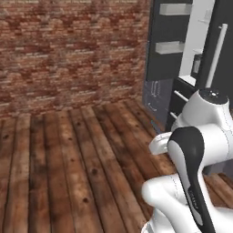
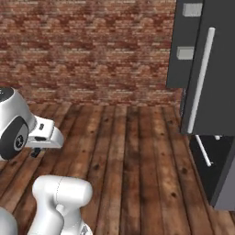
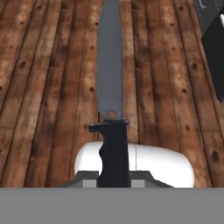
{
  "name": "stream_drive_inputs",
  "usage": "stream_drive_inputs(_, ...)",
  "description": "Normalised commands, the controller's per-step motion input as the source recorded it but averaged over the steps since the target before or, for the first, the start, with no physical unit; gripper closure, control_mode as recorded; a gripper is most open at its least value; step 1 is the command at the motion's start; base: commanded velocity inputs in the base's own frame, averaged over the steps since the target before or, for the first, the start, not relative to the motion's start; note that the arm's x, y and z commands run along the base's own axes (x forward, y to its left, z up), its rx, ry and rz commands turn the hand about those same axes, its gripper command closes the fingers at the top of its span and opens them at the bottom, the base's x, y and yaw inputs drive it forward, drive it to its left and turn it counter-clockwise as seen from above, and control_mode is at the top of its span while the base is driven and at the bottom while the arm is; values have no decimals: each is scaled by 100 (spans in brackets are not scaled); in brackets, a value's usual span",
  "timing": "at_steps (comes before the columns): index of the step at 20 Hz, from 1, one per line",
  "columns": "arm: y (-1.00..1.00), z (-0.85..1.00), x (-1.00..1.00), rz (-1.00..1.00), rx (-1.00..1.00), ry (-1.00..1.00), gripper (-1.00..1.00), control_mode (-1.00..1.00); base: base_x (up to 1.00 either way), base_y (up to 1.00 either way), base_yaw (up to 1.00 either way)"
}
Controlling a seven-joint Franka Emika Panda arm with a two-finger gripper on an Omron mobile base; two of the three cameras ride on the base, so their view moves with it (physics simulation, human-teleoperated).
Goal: Retrieve the butter from the fridge and place it on a plate on the dining table. Then retrieve the butter knife by the fridge and place it near the plate.
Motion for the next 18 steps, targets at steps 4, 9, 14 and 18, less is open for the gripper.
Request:
stream_drive_inputs(4,0,0,0,0,0,0,100,100,76,74,8)
stream_drive_inputs(9,0,0,0,0,0,0,100,100,99,54,8)
stream_drive_inputs(14,0,0,0,0,0,0,100,100,100,37,10)
stream_drive_inputs(18,0,0,0,0,0,0,100,100,100,51,15)
